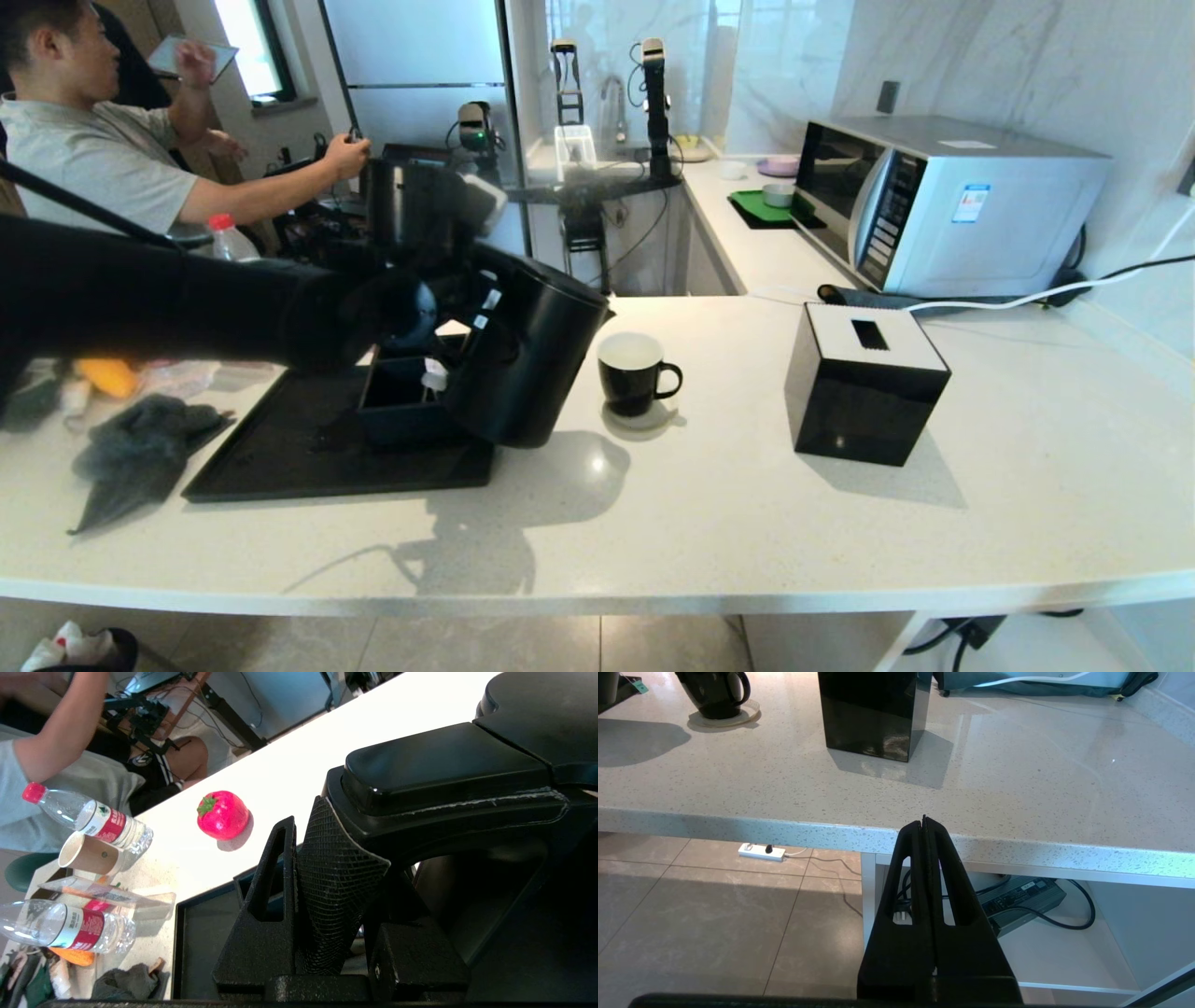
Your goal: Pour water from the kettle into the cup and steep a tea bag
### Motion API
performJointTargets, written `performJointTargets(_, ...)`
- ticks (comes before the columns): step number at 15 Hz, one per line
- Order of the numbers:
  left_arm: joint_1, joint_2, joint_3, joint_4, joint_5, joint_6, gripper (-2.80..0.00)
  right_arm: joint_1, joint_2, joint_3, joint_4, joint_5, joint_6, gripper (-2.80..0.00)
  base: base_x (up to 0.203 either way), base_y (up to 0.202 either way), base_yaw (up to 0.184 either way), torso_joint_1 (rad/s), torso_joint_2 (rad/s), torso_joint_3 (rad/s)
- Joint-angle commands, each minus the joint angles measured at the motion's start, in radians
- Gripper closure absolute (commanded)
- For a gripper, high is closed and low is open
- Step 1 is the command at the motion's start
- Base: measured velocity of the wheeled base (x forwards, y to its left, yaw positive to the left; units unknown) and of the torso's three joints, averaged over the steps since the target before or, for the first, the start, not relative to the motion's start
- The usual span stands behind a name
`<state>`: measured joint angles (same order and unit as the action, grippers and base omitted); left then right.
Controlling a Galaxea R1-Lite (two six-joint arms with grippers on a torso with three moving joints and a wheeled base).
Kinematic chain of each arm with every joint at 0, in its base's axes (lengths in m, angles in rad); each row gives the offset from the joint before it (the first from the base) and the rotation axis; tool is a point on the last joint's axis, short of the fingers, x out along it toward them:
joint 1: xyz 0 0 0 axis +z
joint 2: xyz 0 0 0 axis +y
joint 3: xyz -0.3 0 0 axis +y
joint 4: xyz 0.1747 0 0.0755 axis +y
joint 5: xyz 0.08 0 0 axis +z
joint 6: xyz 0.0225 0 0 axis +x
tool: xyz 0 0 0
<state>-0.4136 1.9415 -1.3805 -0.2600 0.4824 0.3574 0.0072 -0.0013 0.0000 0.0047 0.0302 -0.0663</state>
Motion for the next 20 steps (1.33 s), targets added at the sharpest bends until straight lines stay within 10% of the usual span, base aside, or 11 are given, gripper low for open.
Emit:
performJointTargets(1,0.001,0.012,-0.029,0.030,0.004,0.004,0.00,0.000,0.001,0.000,0.000,0.000,0.000,0.00,0.000,0.000,0.000,0.000,0.00,0.000)
performJointTargets(20,-0.007,0.111,-0.221,0.215,0.047,0.045,0.00,0.000,0.001,0.000,0.000,0.000,-0.001,0.00,0.000,0.000,0.000,0.000,0.00,0.000)
